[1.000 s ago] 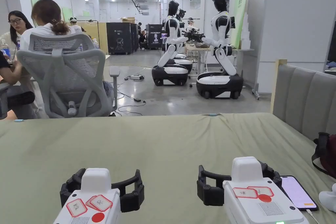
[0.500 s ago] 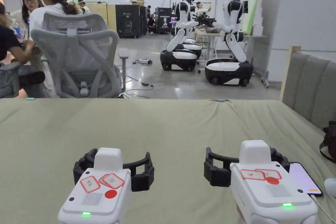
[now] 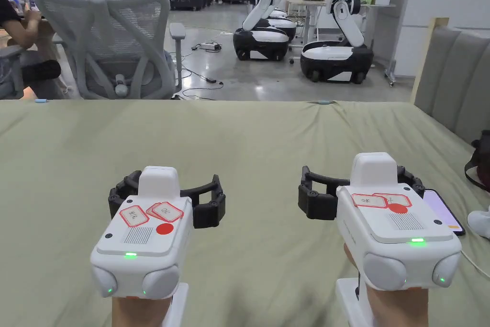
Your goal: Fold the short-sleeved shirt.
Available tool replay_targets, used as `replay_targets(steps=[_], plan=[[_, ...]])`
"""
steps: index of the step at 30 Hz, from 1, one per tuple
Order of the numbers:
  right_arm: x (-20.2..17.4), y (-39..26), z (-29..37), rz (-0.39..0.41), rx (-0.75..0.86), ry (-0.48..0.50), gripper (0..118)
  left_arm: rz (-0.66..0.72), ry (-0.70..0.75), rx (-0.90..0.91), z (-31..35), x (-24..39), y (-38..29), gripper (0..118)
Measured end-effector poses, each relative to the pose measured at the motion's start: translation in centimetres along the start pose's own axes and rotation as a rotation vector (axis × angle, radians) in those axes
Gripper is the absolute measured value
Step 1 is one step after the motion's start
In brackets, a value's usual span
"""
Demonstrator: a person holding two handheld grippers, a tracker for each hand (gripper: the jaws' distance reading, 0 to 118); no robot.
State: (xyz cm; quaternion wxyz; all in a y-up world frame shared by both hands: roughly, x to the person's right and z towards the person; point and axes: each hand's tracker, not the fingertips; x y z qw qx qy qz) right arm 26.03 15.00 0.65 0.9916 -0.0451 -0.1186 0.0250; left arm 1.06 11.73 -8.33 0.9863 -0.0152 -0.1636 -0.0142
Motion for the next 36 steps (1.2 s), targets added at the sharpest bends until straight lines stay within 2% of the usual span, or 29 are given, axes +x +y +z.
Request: replay_targets(steps=[36], plan=[[-0.03,-0.67,-0.54,-0.01,-0.019,0.008,118,-0.043,-0.01,-0.012,-0.36,0.76,-0.21,118]])
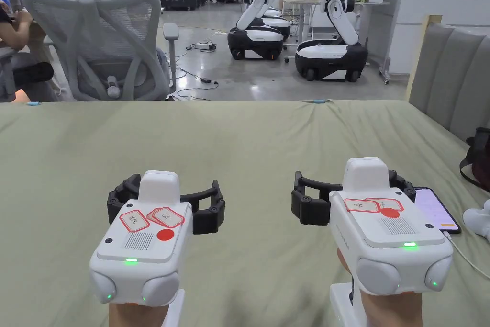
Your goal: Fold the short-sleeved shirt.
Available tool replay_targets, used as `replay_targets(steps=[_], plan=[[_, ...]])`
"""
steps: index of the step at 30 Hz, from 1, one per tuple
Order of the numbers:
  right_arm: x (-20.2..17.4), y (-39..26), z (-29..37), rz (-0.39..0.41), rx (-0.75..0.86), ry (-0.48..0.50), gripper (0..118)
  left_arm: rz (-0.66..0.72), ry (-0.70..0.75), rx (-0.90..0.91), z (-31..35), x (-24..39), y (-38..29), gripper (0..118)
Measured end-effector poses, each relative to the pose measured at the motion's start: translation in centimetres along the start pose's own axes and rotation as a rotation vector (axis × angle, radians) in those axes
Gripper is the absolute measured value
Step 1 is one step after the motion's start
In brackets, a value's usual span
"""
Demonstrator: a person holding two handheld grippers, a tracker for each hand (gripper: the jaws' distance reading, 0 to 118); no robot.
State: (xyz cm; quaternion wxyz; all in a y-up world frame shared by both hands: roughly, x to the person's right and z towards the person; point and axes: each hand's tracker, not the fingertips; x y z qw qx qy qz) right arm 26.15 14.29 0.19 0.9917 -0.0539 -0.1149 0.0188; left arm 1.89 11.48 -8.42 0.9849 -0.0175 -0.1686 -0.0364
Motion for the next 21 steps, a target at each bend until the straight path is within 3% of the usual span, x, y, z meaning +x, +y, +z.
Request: replay_targets(steps=[9,13,16,21], plan=[[-0.2,0.1,-0.1,0.021,-0.012,-0.002,118,0.001,-0.007,-0.005,-0.1,0.0,0.0,118],[0.1,0.9,-0.3,-0.131,-0.099,0.039,118,-0.001,-0.005,-0.003,-0.1,-0.1,0.0,118],[0.3,1.7,0.3,-0.252,-0.106,-0.001,118,0.008,-0.003,-0.007,-0.2,-0.2,0.0,118],[0.2,2.3,0.4,-0.264,-0.086,-0.028,118,0.002,-0.002,-0.011,-0.2,-0.1,-0.1,118]])
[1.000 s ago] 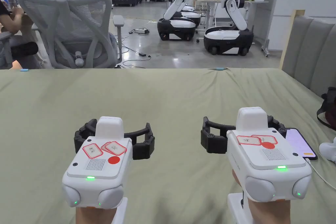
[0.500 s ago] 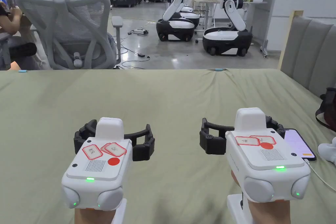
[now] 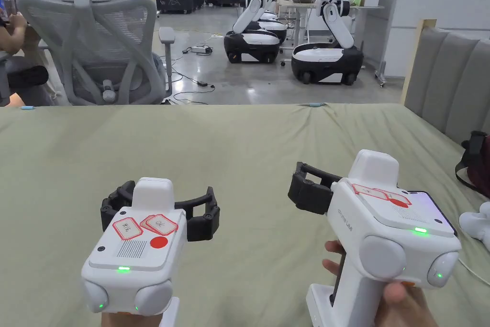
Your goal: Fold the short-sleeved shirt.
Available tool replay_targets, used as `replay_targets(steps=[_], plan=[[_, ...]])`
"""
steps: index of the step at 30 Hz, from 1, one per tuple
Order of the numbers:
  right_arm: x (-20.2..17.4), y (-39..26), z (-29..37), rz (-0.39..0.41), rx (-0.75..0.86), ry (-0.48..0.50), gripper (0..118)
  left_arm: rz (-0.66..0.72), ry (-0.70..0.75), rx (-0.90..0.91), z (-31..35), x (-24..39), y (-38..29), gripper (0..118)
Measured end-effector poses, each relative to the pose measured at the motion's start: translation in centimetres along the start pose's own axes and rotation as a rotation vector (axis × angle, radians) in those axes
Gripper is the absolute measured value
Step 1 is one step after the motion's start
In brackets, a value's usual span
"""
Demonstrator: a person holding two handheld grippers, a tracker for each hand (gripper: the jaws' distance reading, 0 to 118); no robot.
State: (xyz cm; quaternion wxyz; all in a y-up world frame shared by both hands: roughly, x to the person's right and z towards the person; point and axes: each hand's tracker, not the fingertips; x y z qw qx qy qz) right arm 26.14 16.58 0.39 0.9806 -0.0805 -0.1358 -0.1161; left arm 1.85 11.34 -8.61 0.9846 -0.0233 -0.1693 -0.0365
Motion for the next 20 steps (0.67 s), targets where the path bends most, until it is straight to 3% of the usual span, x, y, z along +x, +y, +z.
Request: replay_targets(steps=[6,11,13,15,20], plan=[[-0.8,-0.7,-0.4,0.122,-0.017,-0.038,118,0.002,-0.001,-0.001,0.0,0.0,-0.2,118],[-0.9,-1.3,-0.1,0.087,0.027,-0.058,118,0.001,-0.001,-0.003,0.1,-0.1,-0.2,118],[-1.0,-0.8,-0.1,0.097,-0.042,-0.035,118,0.013,0.003,-0.009,0.0,-0.3,-0.2,118],[-1.2,-0.6,-0.3,0.09,-0.076,-0.075,118,0.031,0.001,-0.015,0.0,-0.5,-0.3,118],[-0.7,-1.5,-0.3,0.228,0.035,-0.029,118,0.018,0.006,-0.016,0.0,-0.5,-0.5,118]])
